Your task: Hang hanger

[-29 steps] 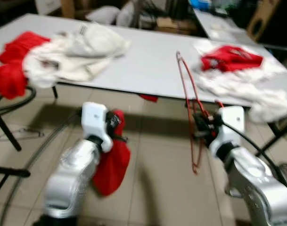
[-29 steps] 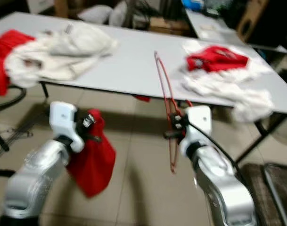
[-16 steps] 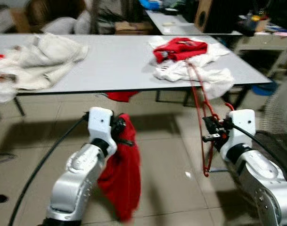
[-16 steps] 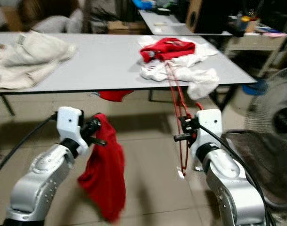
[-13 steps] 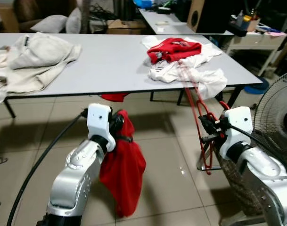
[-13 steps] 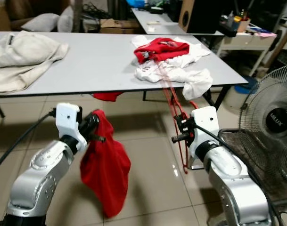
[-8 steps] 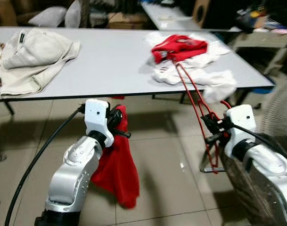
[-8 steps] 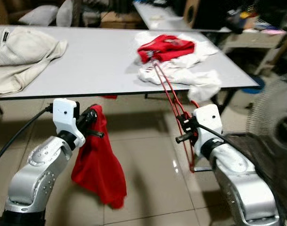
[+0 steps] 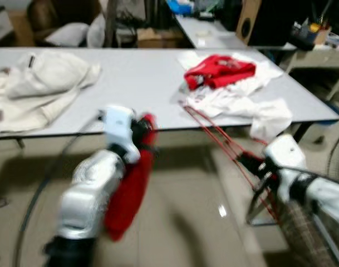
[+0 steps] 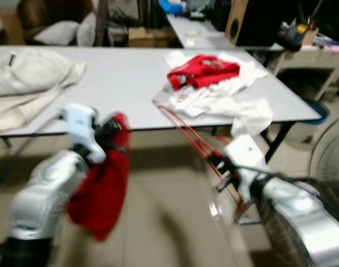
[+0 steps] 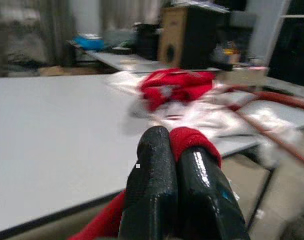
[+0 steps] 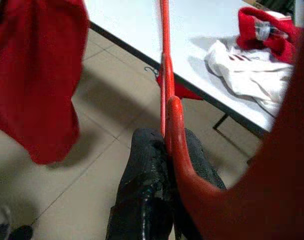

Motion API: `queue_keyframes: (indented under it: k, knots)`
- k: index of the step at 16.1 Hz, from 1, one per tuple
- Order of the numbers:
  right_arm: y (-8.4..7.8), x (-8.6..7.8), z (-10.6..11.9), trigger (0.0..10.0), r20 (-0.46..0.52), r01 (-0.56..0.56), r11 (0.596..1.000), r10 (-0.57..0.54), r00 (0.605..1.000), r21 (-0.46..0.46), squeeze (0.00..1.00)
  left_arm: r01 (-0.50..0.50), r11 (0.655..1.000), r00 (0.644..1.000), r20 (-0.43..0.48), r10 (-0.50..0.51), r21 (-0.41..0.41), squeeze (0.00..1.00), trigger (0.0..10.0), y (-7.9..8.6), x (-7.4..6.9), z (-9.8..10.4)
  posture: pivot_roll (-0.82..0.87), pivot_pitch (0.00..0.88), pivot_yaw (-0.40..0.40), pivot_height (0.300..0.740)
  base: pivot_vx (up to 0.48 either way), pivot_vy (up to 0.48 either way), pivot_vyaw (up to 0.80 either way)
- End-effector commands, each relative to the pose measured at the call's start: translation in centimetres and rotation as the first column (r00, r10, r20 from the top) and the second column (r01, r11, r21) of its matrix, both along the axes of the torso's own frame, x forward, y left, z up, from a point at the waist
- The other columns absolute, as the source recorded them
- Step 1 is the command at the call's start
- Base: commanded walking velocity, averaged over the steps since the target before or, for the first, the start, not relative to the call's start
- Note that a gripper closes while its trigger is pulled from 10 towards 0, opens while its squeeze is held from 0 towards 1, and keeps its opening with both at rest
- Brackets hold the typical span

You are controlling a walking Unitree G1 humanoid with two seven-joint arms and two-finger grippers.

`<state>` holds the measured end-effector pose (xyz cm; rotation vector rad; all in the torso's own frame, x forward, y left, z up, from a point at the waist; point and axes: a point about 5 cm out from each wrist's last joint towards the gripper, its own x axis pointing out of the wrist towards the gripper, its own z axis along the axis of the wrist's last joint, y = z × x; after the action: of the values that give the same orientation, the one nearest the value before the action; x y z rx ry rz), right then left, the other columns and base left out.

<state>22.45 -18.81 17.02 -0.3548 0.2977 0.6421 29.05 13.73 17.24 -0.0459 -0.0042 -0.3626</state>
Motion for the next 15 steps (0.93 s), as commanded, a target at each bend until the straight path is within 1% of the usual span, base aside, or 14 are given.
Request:
queue_keyframes:
  k: [1,4,5,6,7,8,10,11,12,13,14,15]
  knots:
    - [-0.8,-0.4,0.8,10.0,-0.001,-0.039,0.999,0.039,0.999,-0.012,0.0,0.041,0.999,0.999,0.032,-0.041,-0.01,0.0,10.0,-1.2,0.4,0.9,0.01,0.0,-0.032,0.74,0.39,0.0,0.0]
    - [-1.4,-1.5,1.1,10.0,-0.084,-0.156,0.988,0.154,0.984,-0.02,0.0,0.043,0.999,0.997,0.066,-0.043,-0.001,0.0,10.0,-1.0,1.3,2.0,0.01,0.0,-0.041,0.74,0.394,0.0,0.0]
    - [-1.6,-2.1,1.4,10.0,-0.129,-0.224,0.975,0.221,0.967,-0.01,0.0,0.056,0.998,0.995,0.087,-0.056,0.001,0.0,10.0,-1.1,1.7,2.7,0.02,0.0,-0.044,0.74,0.398,0.0,0.0]
    - [-1.6,-3.2,2.3,10.0,-0.181,-0.313,0.949,0.315,0.932,0.04,0.0,0.075,0.997,0.991,0.111,-0.075,0.003,0.0,10.0,-1.1,2.4,3.6,0.02,0.0,-0.044,0.74,0.394,0.0,0.0]
    - [-1.6,-3.4,2.5,10.0,-0.19,-0.334,0.941,0.339,0.921,0.059,0.0,0.081,0.997,0.99,0.118,-0.081,0.004,0.0,10.0,-1.1,2.6,3.8,0.02,0.0,-0.044,0.74,0.394,0.0,0.0]
    - [-1.4,-3.6,3.0,10.0,-0.207,-0.384,0.919,0.395,0.895,0.094,0.0,0.107,0.994,0.984,0.142,-0.105,-0.005,0.0,10.0,-1.4,3.3,4.8,0.01,0.0,-0.04,0.74,0.401,0.0,0.0]
    - [-0.7,-3.3,2.7,10.0,-0.217,-0.425,0.901,0.433,0.875,0.084,0.0,0.154,0.987,0.974,0.173,-0.145,-0.036,0.0,10.0,-2.2,3.9,6.3,0.01,0.0,-0.037,0.74,0.405,0.0,0.0]
    - [-0.4,-3.1,2.4,10.0,-0.221,-0.43,0.899,0.436,0.872,0.079,0.0,0.174,0.984,0.969,0.185,-0.164,-0.037,0.0,10.0,-2.5,4.0,6.8,0.01,0.0,-0.037,0.74,0.405,0.0,0.0]
    - [0.3,-2.2,1.5,10.0,-0.224,-0.431,0.901,0.429,0.875,0.042,0.0,0.241,0.97,0.947,0.225,-0.228,-0.032,0.0,10.0,-3.3,4.0,8.4,0.02,0.0,-0.043,0.74,0.401,0.0,0.0]
    - [0.5,-1.9,1.2,10.0,-0.227,-0.426,0.904,0.421,0.878,0.027,0.0,0.263,0.964,0.938,0.24,-0.25,-0.025,0.0,10.0,-3.5,3.9,8.9,0.02,0.0,-0.043,0.74,0.401,0.0,0.0]
    - [0.8,-0.9,0.3,10.0,-0.249,-0.402,0.916,0.386,0.888,-0.012,0.0,0.327,0.945,0.902,0.298,-0.311,-0.003,0.0,10.0,-4.0,3.6,11.0,0.03,0.0,-0.044,0.74,0.405,0.0,0.0]
    - [1.4,0.3,-0.3,10.0,-0.257,-0.41,0.91,0.384,0.887,-0.056,0.0,0.373,0.928,0.866,0.368,-0.34,-0.02,0.0,10.0,-4.0,3.2,14.0,0.04,0.0,-0.049,0.74,0.405,0.0,0.0]
